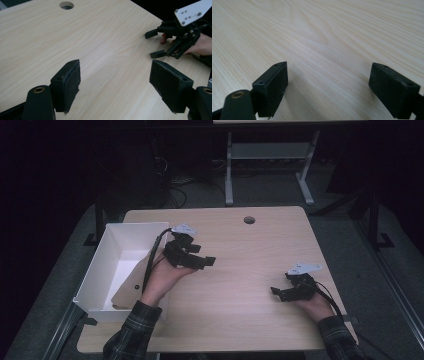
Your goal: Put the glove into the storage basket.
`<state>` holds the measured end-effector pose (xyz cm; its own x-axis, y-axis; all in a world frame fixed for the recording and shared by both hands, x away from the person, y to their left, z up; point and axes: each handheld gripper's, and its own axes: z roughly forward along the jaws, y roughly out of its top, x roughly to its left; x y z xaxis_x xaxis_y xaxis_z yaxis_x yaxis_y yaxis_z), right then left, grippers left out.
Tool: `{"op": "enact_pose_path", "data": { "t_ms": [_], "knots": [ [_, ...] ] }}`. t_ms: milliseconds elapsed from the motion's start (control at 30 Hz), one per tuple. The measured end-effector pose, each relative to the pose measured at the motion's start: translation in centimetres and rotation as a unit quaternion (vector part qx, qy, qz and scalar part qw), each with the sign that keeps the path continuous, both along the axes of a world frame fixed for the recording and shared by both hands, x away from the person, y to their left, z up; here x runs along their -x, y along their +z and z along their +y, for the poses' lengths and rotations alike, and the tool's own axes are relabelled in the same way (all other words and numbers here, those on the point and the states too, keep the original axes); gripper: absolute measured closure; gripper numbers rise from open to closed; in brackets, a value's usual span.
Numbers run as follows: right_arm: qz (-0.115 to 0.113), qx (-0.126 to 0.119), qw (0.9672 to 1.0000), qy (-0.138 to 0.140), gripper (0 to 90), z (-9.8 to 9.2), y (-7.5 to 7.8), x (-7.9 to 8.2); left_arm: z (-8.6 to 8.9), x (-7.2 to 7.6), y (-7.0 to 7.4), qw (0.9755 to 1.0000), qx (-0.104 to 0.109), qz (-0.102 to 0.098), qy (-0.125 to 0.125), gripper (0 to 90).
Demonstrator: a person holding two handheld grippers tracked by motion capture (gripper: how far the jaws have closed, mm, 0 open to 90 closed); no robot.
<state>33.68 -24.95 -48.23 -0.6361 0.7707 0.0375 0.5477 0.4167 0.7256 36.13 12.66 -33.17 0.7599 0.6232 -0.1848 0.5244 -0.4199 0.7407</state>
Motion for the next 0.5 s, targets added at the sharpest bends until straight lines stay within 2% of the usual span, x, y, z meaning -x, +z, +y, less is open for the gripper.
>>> {"op": "enact_pose_path", "data": {
  "t_ms": [167,267,500],
  "knots": [
    [0.000,0.000,1.0000,0.000,15.1,0.0,0.0,0.0,-2.0,0.5,-1.4,0.9999,-0.007,-0.007,-0.008,24.4],
    [0.000,0.000,1.0000,0.000,15.1,0.0,0.0,0.0,-2.8,0.8,-2.5,0.9999,-0.007,-0.002,-0.015,24.5],
    [0.000,0.000,1.0000,0.001,15.1,0.0,0.0,0.0,-3.9,1.1,-5.6,0.9995,-0.014,-0.007,-0.027,24.5]
  ]
}}
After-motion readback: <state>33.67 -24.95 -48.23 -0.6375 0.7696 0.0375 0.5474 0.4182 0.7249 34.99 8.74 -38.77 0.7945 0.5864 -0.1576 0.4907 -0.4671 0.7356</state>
